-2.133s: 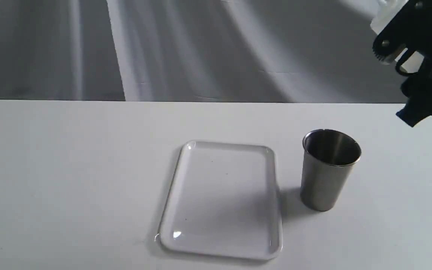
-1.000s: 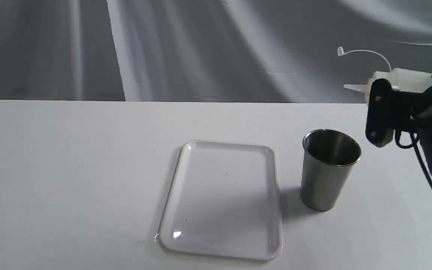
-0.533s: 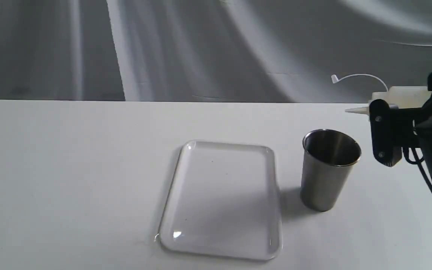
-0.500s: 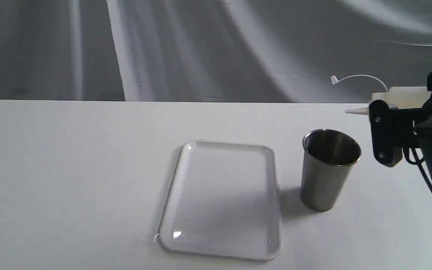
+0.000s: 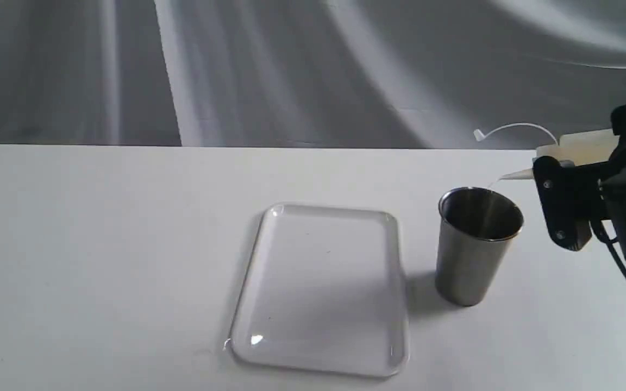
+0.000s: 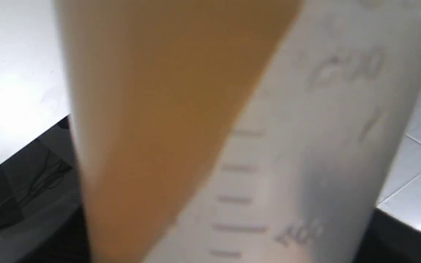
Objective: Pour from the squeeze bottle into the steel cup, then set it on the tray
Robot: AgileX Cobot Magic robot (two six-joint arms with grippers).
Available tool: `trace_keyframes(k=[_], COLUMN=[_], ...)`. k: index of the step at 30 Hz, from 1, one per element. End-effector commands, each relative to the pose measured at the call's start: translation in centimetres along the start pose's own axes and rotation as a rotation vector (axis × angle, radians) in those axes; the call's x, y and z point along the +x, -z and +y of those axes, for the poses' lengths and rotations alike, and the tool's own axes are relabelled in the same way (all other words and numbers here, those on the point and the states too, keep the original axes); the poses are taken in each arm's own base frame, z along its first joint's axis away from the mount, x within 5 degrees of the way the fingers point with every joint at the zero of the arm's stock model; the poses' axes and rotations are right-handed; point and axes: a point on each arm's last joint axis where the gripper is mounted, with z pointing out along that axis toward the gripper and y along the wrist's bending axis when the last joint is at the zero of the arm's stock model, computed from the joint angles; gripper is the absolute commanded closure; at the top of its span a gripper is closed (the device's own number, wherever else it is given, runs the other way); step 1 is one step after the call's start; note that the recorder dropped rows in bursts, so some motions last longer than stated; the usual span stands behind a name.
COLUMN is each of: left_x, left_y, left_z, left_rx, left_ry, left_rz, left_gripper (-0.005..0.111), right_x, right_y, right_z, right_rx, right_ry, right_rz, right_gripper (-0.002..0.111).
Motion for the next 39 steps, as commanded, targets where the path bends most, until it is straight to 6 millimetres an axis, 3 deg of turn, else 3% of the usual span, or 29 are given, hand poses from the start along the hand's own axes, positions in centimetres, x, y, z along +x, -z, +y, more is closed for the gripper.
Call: trace_keyframes(k=[1,39], left_x=[0.07,0.07], left_y=[-0.02,-0.02], left_z=[-0.03,-0.03], left_rx=[0.005,0.005], left_ry=[0.001,0.001], left_rz=[-0.005,-0.005], left_gripper=[0.098,0.098], right_x=[0.38,-0.22], right_y=[-0.06,-0.08], right_z=[-0.84,-0.99], right_rx=[0.04,0.038], right_ry=[0.026,0.051], right_rz=[0.053,-0.014], right_gripper=[0.108,0.108])
